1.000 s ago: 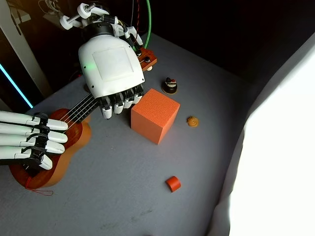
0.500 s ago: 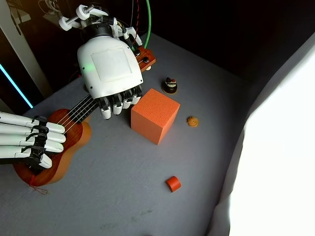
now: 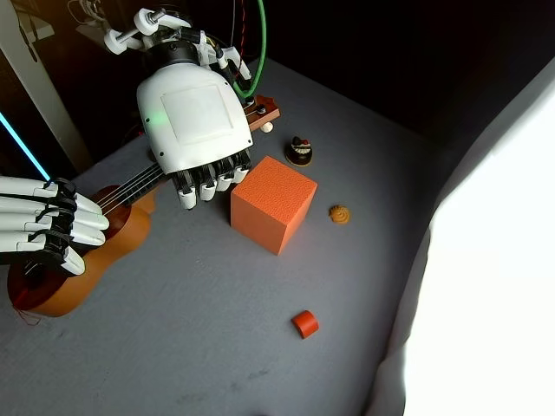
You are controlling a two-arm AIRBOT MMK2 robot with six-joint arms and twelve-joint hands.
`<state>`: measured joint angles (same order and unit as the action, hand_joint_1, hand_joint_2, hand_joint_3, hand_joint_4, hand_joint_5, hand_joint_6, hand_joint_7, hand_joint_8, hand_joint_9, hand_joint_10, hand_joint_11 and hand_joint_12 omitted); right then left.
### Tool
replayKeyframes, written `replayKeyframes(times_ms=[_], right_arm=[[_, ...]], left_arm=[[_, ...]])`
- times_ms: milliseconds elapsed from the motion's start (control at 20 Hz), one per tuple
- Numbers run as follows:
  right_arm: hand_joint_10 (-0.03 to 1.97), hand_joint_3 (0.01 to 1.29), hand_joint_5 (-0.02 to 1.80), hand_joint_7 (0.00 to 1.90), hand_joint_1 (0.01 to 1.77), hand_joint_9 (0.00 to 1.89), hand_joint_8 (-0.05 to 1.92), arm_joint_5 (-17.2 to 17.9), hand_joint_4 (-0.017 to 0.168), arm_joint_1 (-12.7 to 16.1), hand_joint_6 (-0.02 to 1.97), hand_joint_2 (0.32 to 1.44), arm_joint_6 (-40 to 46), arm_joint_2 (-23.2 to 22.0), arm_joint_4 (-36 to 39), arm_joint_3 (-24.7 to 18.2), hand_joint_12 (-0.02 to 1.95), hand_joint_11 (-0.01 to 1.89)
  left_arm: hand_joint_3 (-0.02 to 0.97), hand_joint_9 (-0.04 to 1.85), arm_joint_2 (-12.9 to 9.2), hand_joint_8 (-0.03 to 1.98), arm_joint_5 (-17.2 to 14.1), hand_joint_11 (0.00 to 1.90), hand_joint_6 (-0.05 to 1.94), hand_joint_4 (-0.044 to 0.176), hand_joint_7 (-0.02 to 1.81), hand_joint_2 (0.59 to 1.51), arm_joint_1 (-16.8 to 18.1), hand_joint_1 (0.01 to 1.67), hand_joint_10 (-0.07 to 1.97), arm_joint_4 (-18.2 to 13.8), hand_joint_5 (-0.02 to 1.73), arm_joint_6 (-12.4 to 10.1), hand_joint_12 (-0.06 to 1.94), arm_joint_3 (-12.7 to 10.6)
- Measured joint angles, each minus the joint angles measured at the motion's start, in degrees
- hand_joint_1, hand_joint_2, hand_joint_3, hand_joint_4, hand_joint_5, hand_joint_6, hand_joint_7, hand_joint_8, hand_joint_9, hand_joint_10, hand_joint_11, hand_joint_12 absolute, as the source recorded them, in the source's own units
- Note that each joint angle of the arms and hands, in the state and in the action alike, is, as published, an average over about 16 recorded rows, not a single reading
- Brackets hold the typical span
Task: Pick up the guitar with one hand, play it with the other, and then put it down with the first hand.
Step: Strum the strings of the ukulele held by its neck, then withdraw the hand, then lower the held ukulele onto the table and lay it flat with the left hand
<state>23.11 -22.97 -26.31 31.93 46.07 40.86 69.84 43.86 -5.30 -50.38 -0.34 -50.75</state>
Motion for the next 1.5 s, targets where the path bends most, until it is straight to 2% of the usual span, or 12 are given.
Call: replayKeyframes(times_ms=[300, 500, 650, 850, 1100, 1500], right_arm=[[0.39, 0.02, 0.03, 0.18, 0.23, 0.03, 0.02, 1.7, 0.001, 0.4, 0.53, 1.36, -2.3, -0.3, -1.6, -0.1, 1.0, 0.02], [0.39, 0.02, 0.02, 0.18, 0.23, 0.03, 0.02, 2.4, 0.005, 0.9, 0.5, 1.36, -7.4, -0.4, -7.7, -0.1, 1.0, 0.02], [0.4, 0.02, 0.02, 0.18, 0.23, 0.03, 0.02, 3.0, 0.005, 1.3, 0.48, 1.36, -11.8, -0.5, -14.0, -0.1, 1.01, 0.02], [0.41, 0.02, 0.03, 0.19, 0.24, 0.03, 0.02, 3.4, 0.004, 2.0, 0.47, 1.36, -17.9, -0.6, -22.6, 0.0, 1.03, 0.02], [0.42, 0.02, 0.04, 0.19, 0.25, 0.04, 0.02, 3.9, 0.004, 2.6, 0.45, 1.36, -23.8, -0.5, -31.3, 0.2, 1.05, 0.02], [0.43, 0.02, 0.04, 0.2, 0.25, 0.04, 0.02, 4.5, 0.004, 3.0, 0.44, 1.36, -25.0, -0.4, -33.1, 0.1, 1.06, 0.02]], left_arm=[[-0.016, 1.37, 0.0, 1.96, -0.2, 1.4, 1.86, 0.004, 1.3, 1.086, 0.0, 1.45, 1.91, -0.3, 1.24, -0.4, 1.9, 0.0], [-0.016, 1.37, 0.0, 1.96, -0.6, 1.4, 1.87, 0.004, 1.29, 1.086, -0.2, 1.45, 1.91, -1.0, 1.24, -1.4, 1.9, 0.0], [-0.016, 1.37, 0.0, 1.96, -0.8, 1.4, 1.88, 0.004, 1.29, 1.085, -0.7, 1.45, 1.91, -2.3, 1.24, -3.4, 1.9, 0.1], [-0.016, 1.37, 0.1, 1.96, -1.1, 1.4, 1.88, 0.004, 1.29, 1.085, -1.8, 1.45, 1.91, -5.6, 1.24, -7.9, 1.9, 0.5], [-0.015, 1.37, 0.4, 1.96, -0.1, 1.4, 1.88, 0.004, 1.29, 1.085, -3.9, 1.45, 1.91, -10.5, 1.24, -15.1, 1.9, 1.2], [-0.016, 1.37, 1.3, 1.96, 4.8, 1.4, 1.88, 0.004, 1.29, 1.086, -8.3, 1.45, 1.91, -18.8, 1.24, -26.2, 1.9, 3.4]])
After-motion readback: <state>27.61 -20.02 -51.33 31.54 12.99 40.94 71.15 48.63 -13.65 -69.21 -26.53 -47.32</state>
